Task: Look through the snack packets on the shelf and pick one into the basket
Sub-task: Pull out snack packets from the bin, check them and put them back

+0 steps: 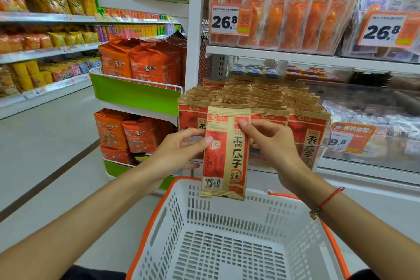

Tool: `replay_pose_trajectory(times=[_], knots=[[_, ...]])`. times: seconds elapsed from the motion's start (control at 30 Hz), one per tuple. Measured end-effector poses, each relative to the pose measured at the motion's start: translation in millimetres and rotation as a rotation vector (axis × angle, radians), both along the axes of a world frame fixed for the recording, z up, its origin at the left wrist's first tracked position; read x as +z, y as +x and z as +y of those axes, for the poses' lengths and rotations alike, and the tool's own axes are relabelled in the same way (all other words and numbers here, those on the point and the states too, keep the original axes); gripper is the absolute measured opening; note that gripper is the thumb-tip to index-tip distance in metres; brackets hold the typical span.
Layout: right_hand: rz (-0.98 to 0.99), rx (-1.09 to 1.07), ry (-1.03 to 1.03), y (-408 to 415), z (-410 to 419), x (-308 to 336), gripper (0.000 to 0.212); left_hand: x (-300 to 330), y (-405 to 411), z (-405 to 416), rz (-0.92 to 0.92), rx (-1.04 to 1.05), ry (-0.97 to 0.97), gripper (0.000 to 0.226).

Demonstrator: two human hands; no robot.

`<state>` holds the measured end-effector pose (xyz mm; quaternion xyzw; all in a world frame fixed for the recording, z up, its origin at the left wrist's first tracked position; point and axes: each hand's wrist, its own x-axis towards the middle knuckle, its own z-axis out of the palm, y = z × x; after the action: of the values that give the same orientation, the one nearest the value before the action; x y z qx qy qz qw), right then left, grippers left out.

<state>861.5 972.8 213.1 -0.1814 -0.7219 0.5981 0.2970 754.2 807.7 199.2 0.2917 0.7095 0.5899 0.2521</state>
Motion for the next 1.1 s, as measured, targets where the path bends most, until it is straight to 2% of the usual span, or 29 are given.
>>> replay_pose_trajectory(times=[0.2,0.37,0.47,0.53,0.6,0.7,0.87,1.1], knots=[[0.049,-0.033,-0.015,2.7,-0.4,1.7,0.007,1.8,0.2,1.9,-0.034,-0.075,-0.038,0.04],[0.063,-0.052,-0.029,2.1,-1.4,-2.7,0.007,-0.3,2.6,1.4,-0.076,-0.142,-0.025,0.026],[0.047,-0.061,-0.023,-0.5,-5.0,-7.1,0.009,-1.0,2.5,-0.6,-0.091,-0.11,0.004,0.019],[0.023,-0.052,-0.01,-2.1,-6.6,-8.2,0.014,-0.7,1.7,-1.5,-0.095,-0.08,0.026,0.022],[-0.028,0.017,-0.029,-3.2,-7.9,-9.0,0.025,0.6,1.2,-1.6,-0.1,-0.043,0.063,0.026],[-0.126,0.152,-0.071,-3.6,-10.5,-11.9,0.038,4.3,0.9,-2.8,-0.131,0.014,0.175,0.019],[-0.134,0.235,0.028,-0.3,-7.7,-10.6,0.032,6.7,-4.9,-4.7,-0.16,0.159,0.29,0.018],[-0.133,0.288,-0.06,5.1,-0.8,-2.3,0.04,9.3,-5.8,-6.8,-0.13,0.142,0.292,0.027]])
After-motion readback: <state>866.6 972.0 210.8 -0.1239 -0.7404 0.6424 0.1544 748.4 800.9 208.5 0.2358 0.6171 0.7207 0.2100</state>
